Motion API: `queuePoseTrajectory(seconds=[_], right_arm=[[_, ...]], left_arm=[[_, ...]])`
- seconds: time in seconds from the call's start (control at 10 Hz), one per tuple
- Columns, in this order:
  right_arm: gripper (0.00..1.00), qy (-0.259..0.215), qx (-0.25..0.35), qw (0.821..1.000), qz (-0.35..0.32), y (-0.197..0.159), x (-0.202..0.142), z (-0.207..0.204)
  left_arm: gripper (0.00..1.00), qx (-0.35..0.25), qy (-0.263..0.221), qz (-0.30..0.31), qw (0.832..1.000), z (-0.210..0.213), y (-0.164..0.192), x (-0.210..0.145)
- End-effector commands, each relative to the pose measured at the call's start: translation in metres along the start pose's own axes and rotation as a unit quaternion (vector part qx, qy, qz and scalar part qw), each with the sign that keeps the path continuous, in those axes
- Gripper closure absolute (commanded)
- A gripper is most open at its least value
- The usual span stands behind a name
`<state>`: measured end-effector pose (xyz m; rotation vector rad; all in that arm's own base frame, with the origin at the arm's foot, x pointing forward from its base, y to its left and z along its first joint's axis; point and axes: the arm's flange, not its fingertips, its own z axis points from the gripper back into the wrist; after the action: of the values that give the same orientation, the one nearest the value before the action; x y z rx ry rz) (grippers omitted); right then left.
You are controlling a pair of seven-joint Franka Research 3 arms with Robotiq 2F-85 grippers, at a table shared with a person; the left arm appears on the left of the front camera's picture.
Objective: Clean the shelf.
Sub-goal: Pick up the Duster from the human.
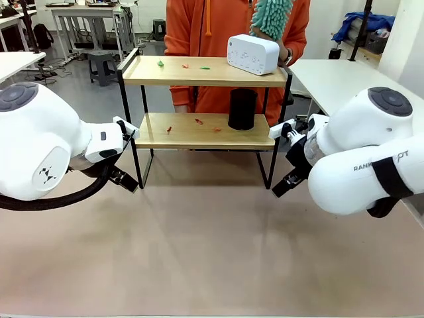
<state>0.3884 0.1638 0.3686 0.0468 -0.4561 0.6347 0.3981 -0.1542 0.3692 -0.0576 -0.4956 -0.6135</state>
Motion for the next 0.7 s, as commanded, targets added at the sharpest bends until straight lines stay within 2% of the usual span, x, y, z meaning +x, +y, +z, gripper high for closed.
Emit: queuePoseTrajectory(seconds=[0.0,0.1,0.2,0.3,0.4,0.5,0.6], right_arm=[[0.0,0.066,0.073,0.991,-0.091,-0.037,-0.01,0.056],[0.0,0.056,0.109,0.979,-0.16,-0.058,-0.023,0.084],[0.0,0.023,0.137,0.966,-0.218,-0.078,-0.039,0.111],[0.0,-0.02,0.204,0.947,-0.246,-0.099,-0.062,0.14],[0.0,-0.08,0.287,0.916,-0.27,-0.127,-0.1,0.176],[0.0,-0.134,0.339,0.877,-0.314,-0.157,-0.14,0.201],[0.0,-0.18,0.359,0.836,-0.373,-0.19,-0.186,0.213]], left_arm=[[0.0,-0.136,0.04,0.021,0.99,0.053,0.019,-0.014],[0.0,-0.174,0.028,0.038,0.984,0.08,0.03,-0.022],[0.0,-0.191,-0.003,0.066,0.979,0.105,0.046,-0.036],[0.0,-0.213,-0.054,0.076,0.973,0.135,0.066,-0.052],[0.0,-0.216,-0.131,0.129,0.959,0.17,0.105,-0.079],[0.0,-0.241,-0.211,0.185,0.929,0.201,0.141,-0.109],[0.0,-0.255,-0.261,0.254,0.896,0.215,0.179,-0.145]])
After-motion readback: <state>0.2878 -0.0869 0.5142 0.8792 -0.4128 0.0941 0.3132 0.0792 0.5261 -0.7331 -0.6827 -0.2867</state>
